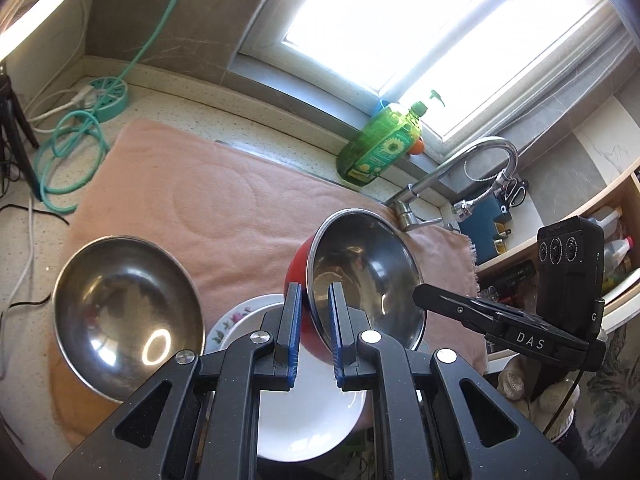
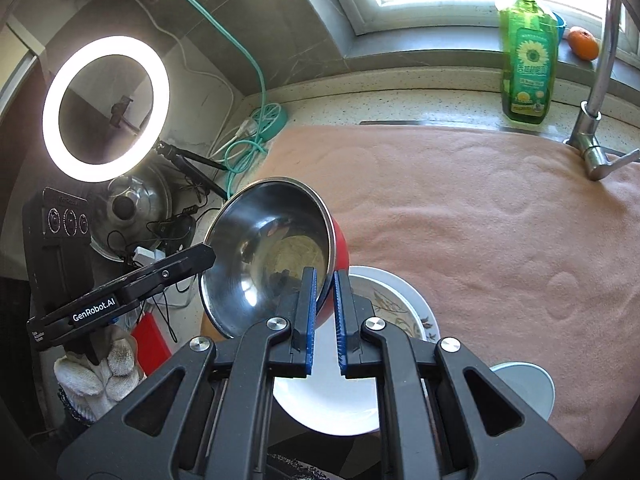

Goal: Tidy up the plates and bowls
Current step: 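Lift the red bowl and carry it toward the large steel bowl, then lower the red bowl into the large steel bowl with both tools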

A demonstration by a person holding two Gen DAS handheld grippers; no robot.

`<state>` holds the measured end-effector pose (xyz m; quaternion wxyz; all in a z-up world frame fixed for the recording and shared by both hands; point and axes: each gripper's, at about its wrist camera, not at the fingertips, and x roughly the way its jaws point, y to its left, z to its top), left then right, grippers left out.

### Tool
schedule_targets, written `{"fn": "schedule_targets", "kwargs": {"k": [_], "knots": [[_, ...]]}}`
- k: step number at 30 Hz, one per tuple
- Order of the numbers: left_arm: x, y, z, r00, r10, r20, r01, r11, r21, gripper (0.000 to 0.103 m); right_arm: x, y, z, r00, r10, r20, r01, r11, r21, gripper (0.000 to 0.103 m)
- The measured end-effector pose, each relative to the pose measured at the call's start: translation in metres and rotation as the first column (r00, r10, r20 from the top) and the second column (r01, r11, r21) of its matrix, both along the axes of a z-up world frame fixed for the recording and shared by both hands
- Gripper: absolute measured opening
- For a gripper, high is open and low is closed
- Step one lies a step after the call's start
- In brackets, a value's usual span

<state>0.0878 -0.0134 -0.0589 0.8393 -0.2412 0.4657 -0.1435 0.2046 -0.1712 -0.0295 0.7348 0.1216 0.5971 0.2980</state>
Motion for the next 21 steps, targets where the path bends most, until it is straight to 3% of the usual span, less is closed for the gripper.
{"fn": "schedule_targets", "kwargs": {"k": [9, 21], "knots": [[-0.019, 0.054, -0.005, 0.993, 0.119, -0.013, -0.119, 0.993, -0.004, 0.011, 0.001, 0.065, -0.009, 0.995, 0.102, -0.013, -0.101, 0.995, 0.006, 0.008], [-0.031, 0.102, -0.040, 0.967, 0.233, -0.099, -0.229, 0.972, 0.052, 0.011, -0.005, 0.131, -0.043, 0.975, 0.217, -0.038, -0.219, 0.975, -0.047, 0.008]]}}
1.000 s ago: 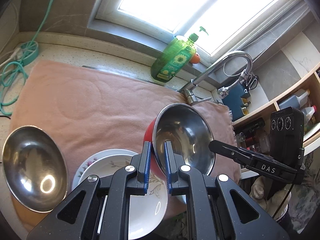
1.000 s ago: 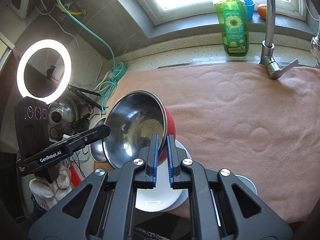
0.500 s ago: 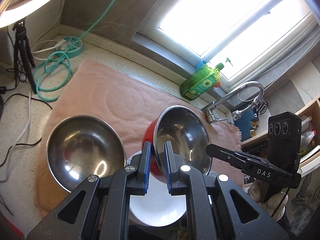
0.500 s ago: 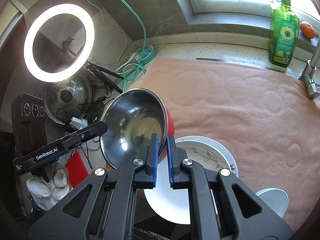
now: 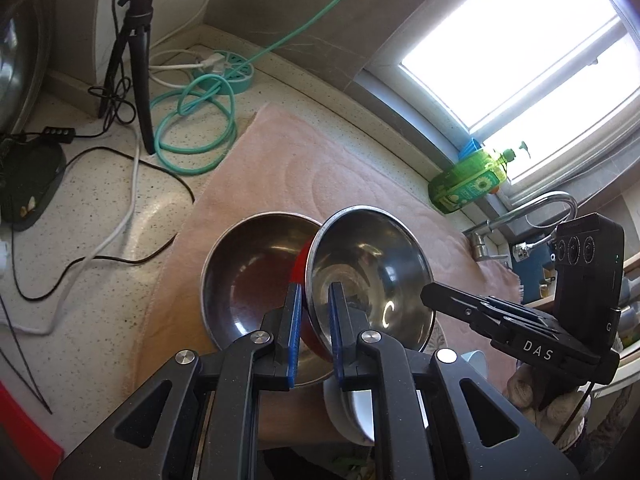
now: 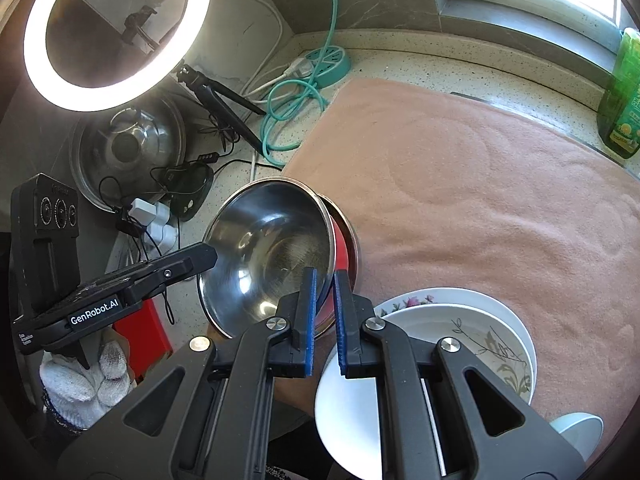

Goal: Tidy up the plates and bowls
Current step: 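Lower the red bowl into the large steel bowl with both tools, then open both tools and move them to the pale blue bowl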

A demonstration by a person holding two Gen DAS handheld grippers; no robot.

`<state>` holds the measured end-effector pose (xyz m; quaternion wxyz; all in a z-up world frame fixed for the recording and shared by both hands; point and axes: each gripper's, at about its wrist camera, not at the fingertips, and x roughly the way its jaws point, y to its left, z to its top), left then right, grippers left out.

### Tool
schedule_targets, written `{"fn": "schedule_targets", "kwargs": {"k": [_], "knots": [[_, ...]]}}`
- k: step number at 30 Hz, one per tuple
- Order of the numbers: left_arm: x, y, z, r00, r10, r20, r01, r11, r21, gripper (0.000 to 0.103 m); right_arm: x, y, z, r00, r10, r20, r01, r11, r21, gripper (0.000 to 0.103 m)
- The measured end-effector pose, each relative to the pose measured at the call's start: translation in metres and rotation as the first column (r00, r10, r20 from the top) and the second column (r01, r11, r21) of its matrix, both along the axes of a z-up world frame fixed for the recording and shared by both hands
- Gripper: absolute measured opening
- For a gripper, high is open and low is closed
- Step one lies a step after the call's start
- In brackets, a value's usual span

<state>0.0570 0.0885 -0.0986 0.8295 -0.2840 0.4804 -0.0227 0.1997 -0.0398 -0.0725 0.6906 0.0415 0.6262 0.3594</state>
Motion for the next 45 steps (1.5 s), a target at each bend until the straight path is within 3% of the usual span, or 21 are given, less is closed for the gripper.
{"fn": "schedule_targets", "kwargs": {"k": [13, 20, 45], "knots": [[0.002, 0.013, -0.034, 0.996, 0.016, -0.088, -0.012, 0.999, 0.045, 0.011, -0.002, 0.026, -0.038, 0.999, 0.041, -0.028, -0.043, 0.997, -0.062, 0.008], [0.007, 0.014, -0.036, 0.995, 0.013, -0.097, -0.005, 0.996, 0.088, 0.011, -0.006, 0.040, -0.044, 0.995, 0.094, 0.017, -0.091, 0.988, -0.128, 0.009], [0.011, 0.015, -0.048, 0.991, 0.011, -0.134, 0.004, 0.994, 0.109, 0.011, -0.004, 0.049, -0.053, 0.992, 0.123, 0.012, -0.119, 0.981, -0.154, 0.012]]}}
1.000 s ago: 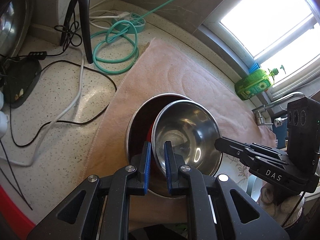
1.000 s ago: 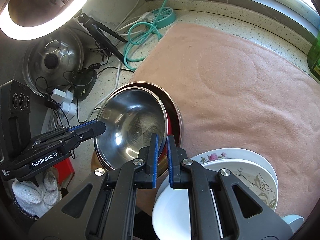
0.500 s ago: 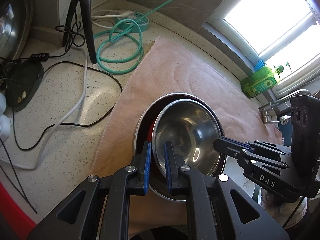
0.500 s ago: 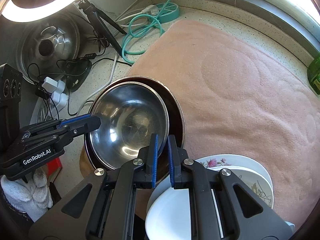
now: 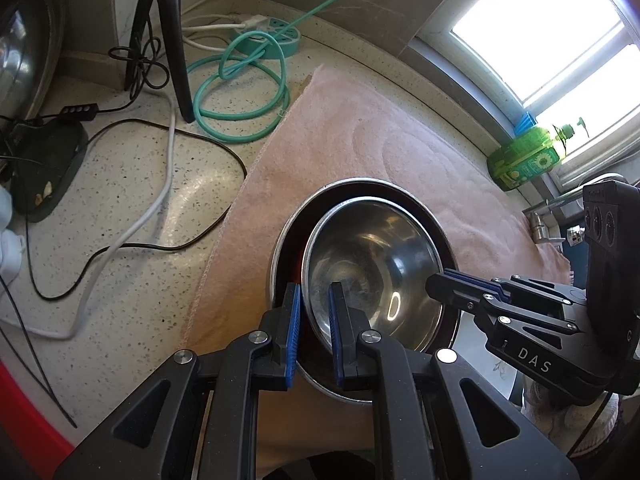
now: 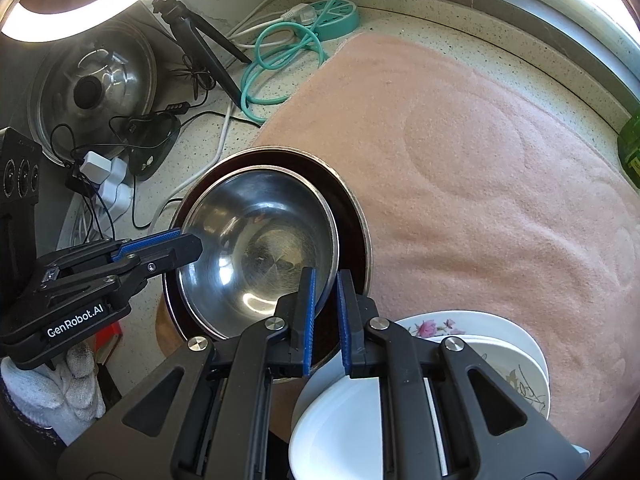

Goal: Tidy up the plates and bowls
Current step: 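Open both tools and move them to the pale blue bowl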

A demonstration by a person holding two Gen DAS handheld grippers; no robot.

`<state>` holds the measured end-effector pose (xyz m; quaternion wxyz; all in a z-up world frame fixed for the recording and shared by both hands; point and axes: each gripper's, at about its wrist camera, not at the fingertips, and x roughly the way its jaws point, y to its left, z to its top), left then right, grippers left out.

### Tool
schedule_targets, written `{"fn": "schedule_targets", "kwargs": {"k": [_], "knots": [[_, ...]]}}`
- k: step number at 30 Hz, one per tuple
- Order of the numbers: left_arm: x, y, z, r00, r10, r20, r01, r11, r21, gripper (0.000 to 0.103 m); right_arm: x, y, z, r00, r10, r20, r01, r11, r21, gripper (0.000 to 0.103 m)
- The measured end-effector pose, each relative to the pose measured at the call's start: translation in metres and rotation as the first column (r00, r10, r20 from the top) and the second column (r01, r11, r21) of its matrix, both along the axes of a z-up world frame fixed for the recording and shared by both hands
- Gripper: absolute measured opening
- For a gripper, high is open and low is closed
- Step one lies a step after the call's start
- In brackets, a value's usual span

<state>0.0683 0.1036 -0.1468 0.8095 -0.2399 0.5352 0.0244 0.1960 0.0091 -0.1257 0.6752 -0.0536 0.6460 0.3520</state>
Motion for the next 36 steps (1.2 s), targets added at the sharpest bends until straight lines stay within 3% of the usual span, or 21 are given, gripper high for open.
{"fn": "schedule_targets", "kwargs": {"k": [3, 5, 7, 12, 14, 19, 21, 23, 29, 31, 32, 36], "knots": [[0.001, 0.000, 0.000, 1.000, -0.005, -0.001, 0.005, 1.000, 0.009, 0.011, 0.001, -0.002, 0.003, 1.000, -0.004, 0.002, 0.004, 1.000, 0.007, 0.013], [0.001, 0.000, 0.000, 1.000, -0.006, -0.001, 0.006, 1.000, 0.002, 0.015, 0.002, -0.004, 0.005, 1.000, -0.007, 0.000, 0.007, 1.000, 0.025, 0.029], [0.001, -0.001, 0.002, 1.000, -0.011, 0.002, 0.011, 1.000, -0.002, 0.016, 0.003, -0.005, 0.009, 1.000, -0.009, 0.004, 0.009, 0.999, 0.042, 0.035], [0.001, -0.003, 0.007, 1.000, -0.016, 0.015, 0.016, 1.000, -0.001, 0.016, 0.003, -0.006, 0.016, 1.000, -0.008, 0.004, 0.008, 0.997, 0.072, 0.037], [0.001, -0.003, 0.010, 1.000, -0.015, 0.021, 0.015, 1.000, -0.006, 0.016, 0.003, -0.008, 0.020, 1.000, -0.015, 0.002, 0.015, 0.996, 0.089, 0.044], [0.000, -0.003, 0.019, 0.999, -0.012, 0.044, 0.012, 1.000, -0.010, 0.019, 0.005, -0.020, 0.033, 0.999, -0.049, -0.001, 0.048, 0.989, 0.142, 0.050], [-0.001, -0.003, 0.023, 0.999, -0.010, 0.054, 0.010, 1.000, -0.013, 0.019, 0.006, -0.026, 0.041, 0.998, -0.066, 0.014, 0.063, 0.986, 0.155, 0.056], [-0.001, -0.004, 0.028, 0.998, -0.012, 0.066, 0.012, 1.000, -0.011, 0.019, 0.008, -0.034, 0.049, 0.995, -0.092, 0.026, 0.087, 0.982, 0.171, 0.068], [-0.002, -0.011, 0.048, 0.992, -0.031, 0.119, 0.030, 1.000, 0.005, 0.043, 0.013, -0.066, 0.074, 0.984, -0.163, 0.072, 0.145, 0.968, 0.205, 0.082], [-0.001, -0.017, 0.054, 0.989, -0.058, 0.134, 0.055, 0.998, 0.023, 0.064, 0.014, -0.079, 0.082, 0.978, -0.190, 0.090, 0.167, 0.962, 0.215, 0.084], [0.000, -0.020, 0.057, 0.987, -0.069, 0.142, 0.065, 0.997, 0.037, 0.068, 0.015, -0.085, 0.086, 0.975, -0.201, 0.096, 0.176, 0.960, 0.220, 0.084], [0.000, -0.032, 0.067, 0.982, -0.104, 0.161, 0.094, 0.993, 0.069, 0.070, 0.016, -0.112, 0.100, 0.963, -0.247, 0.110, 0.217, 0.948, 0.235, 0.085]]}}
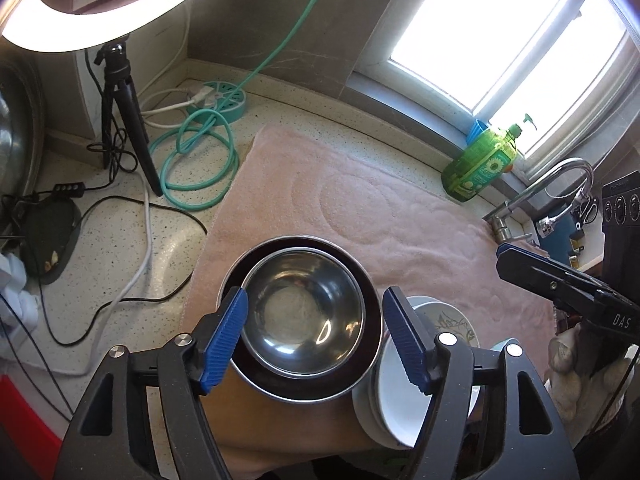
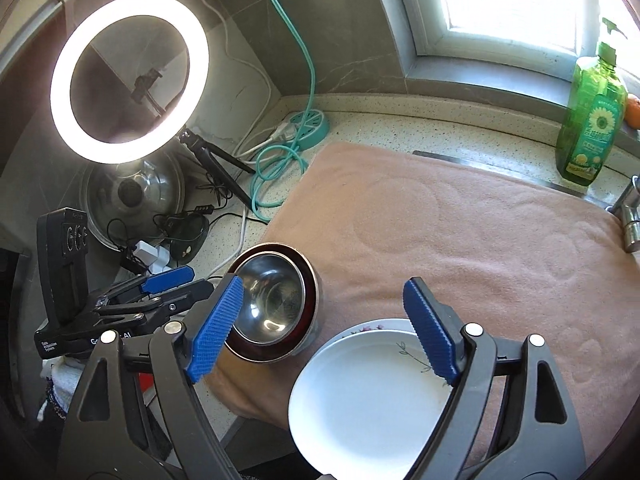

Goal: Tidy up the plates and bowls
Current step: 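Open both tools and move them to the pale blue bowl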

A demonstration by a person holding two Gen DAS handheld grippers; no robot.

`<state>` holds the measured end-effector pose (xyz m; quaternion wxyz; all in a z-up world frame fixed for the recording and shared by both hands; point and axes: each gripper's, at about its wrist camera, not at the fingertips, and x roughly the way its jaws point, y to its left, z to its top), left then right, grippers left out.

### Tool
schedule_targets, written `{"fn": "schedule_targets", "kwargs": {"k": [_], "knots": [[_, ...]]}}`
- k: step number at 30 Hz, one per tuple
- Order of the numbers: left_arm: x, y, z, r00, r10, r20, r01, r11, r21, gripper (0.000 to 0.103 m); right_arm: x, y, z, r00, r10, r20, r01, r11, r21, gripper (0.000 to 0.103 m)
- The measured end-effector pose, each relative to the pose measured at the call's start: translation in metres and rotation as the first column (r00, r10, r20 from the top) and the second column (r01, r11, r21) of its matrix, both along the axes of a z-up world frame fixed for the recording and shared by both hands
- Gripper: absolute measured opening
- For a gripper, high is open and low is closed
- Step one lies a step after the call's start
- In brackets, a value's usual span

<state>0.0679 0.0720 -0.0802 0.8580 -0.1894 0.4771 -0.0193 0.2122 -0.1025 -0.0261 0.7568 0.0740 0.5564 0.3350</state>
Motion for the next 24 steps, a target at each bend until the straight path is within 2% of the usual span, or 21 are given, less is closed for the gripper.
{"fn": "schedule_targets", "kwargs": {"k": [11, 18, 24], "knots": [[-0.006, -0.040, 0.023, 0.994, -0.093, 0.052, 0.095, 0.994, -0.048, 0.070, -0.013, -0.089, 0.027, 0.987, -0.157, 0.041, 0.157, 0.988, -0.007, 0.086], [-0.009, -0.077, 0.029, 0.984, -0.162, 0.077, 0.167, 0.984, -0.068, 0.070, -0.032, -0.152, 0.035, 0.960, -0.269, 0.079, 0.274, 0.960, -0.051, 0.086], [-0.008, -0.116, 0.023, 0.972, -0.224, 0.074, 0.230, 0.969, -0.086, 0.070, -0.051, -0.205, 0.027, 0.930, -0.360, 0.078, 0.366, 0.926, -0.092, 0.086]]}}
